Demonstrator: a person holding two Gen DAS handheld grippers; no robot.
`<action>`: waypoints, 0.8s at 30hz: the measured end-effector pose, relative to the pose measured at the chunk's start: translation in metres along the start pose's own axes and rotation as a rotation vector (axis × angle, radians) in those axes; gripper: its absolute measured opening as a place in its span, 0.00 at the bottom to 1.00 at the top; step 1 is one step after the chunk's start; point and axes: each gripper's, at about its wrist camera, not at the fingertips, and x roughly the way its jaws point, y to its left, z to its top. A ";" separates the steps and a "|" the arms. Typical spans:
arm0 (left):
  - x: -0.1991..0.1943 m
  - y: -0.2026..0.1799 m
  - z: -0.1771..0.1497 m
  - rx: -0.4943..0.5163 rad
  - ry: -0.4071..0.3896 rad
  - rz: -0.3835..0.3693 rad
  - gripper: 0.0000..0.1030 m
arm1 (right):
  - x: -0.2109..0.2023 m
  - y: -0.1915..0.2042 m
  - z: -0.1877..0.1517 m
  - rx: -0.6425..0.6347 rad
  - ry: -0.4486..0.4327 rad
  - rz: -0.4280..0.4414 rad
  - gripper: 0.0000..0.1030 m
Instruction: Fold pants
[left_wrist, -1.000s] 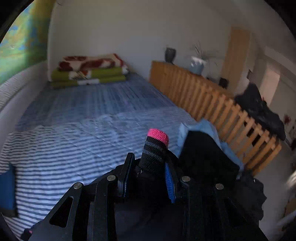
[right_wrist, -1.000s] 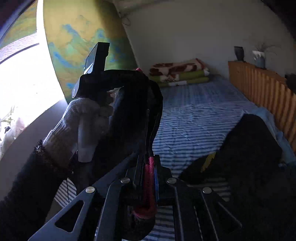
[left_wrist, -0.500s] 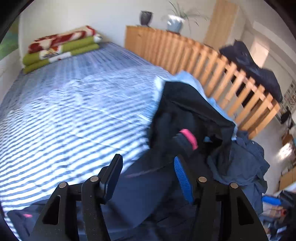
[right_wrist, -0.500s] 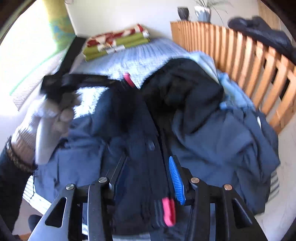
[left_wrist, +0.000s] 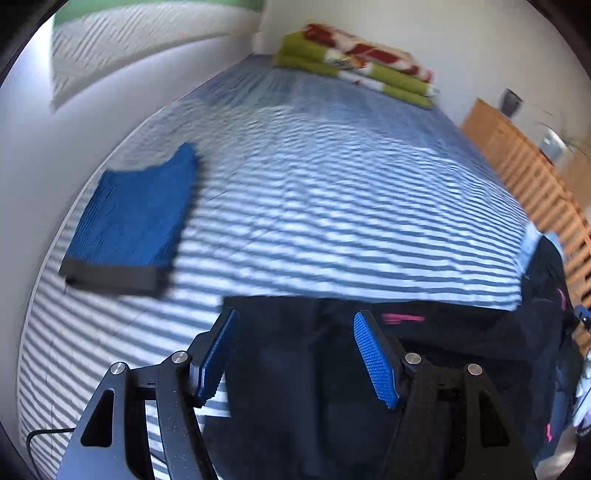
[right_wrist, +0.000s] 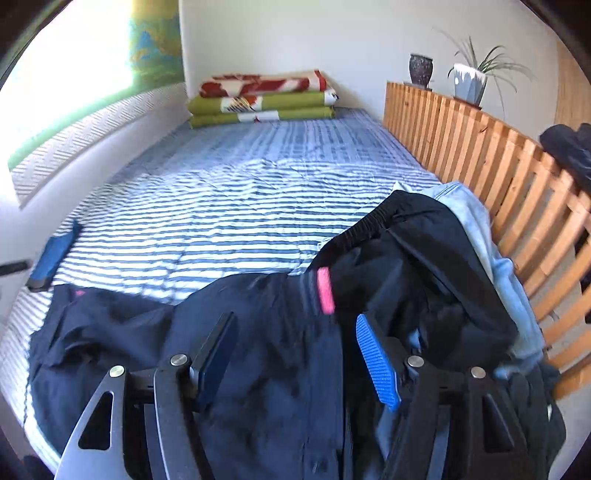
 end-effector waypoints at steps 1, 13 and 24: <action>0.010 0.012 -0.001 -0.012 0.013 0.016 0.66 | 0.013 -0.002 0.005 0.010 0.022 -0.002 0.61; 0.128 0.042 -0.018 -0.046 0.155 -0.036 0.43 | 0.101 -0.028 0.023 0.177 0.179 0.079 0.61; 0.101 0.020 -0.009 0.035 0.048 -0.041 0.03 | 0.090 -0.045 0.020 0.250 0.164 0.128 0.09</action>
